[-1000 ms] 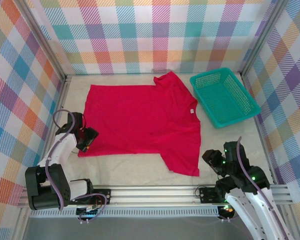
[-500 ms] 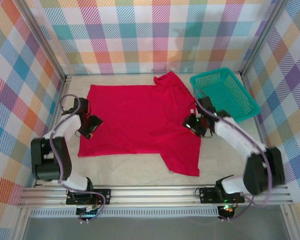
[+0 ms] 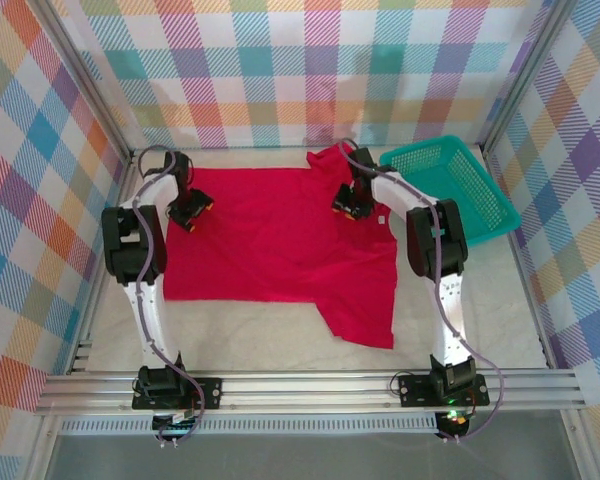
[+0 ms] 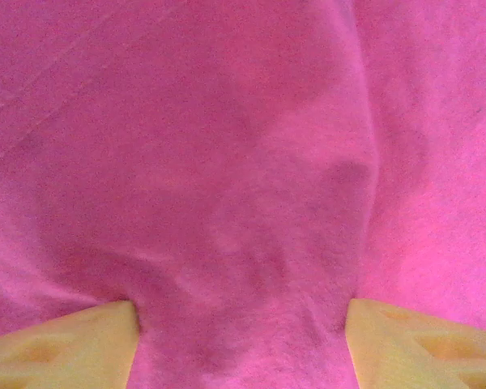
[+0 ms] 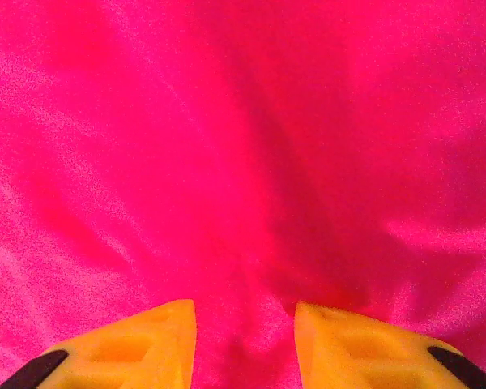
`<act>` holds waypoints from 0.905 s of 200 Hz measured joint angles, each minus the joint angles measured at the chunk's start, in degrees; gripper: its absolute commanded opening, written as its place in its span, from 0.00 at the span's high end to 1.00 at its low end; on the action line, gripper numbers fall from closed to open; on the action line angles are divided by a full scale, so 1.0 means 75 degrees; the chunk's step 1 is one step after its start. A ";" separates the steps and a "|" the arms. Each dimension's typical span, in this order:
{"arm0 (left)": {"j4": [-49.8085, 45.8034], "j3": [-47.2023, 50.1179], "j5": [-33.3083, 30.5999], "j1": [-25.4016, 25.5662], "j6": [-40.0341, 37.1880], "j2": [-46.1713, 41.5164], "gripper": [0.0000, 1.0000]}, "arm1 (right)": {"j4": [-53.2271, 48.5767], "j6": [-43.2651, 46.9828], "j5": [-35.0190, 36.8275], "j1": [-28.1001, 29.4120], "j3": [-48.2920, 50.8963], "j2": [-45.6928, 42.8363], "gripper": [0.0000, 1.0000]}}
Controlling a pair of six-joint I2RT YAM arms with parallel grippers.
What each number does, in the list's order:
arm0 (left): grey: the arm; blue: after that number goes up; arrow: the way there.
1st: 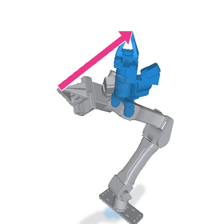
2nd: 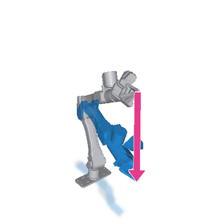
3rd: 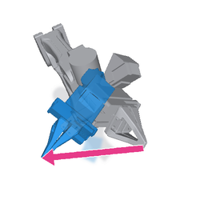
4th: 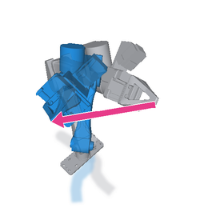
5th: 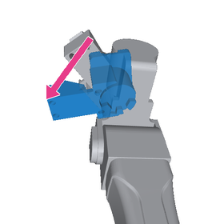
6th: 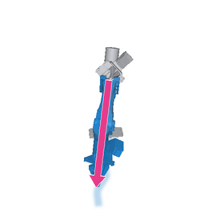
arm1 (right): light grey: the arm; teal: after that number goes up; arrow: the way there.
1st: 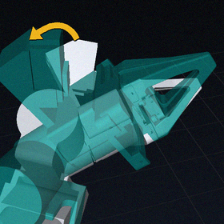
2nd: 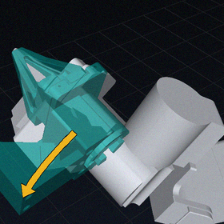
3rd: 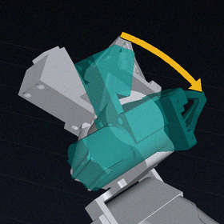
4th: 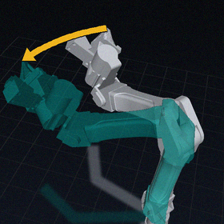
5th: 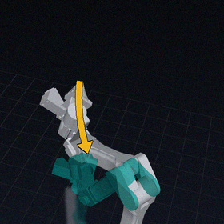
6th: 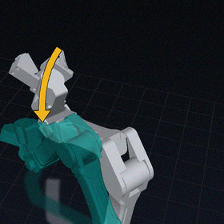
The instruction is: Fold the inside-out t-shirt
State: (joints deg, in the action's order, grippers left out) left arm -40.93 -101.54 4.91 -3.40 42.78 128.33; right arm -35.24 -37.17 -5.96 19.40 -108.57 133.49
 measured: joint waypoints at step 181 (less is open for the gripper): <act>-0.0851 0.3110 -0.0009 -0.1527 -0.0565 -0.3512 0.42 | 0.0466 0.0443 -0.0469 0.0938 0.2981 -0.3844 0.56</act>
State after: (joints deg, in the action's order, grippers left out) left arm -47.31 -78.22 4.84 -14.85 38.54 102.00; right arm -31.75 -33.85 -9.47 26.44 -86.21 104.66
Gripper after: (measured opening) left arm 0.584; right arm 0.443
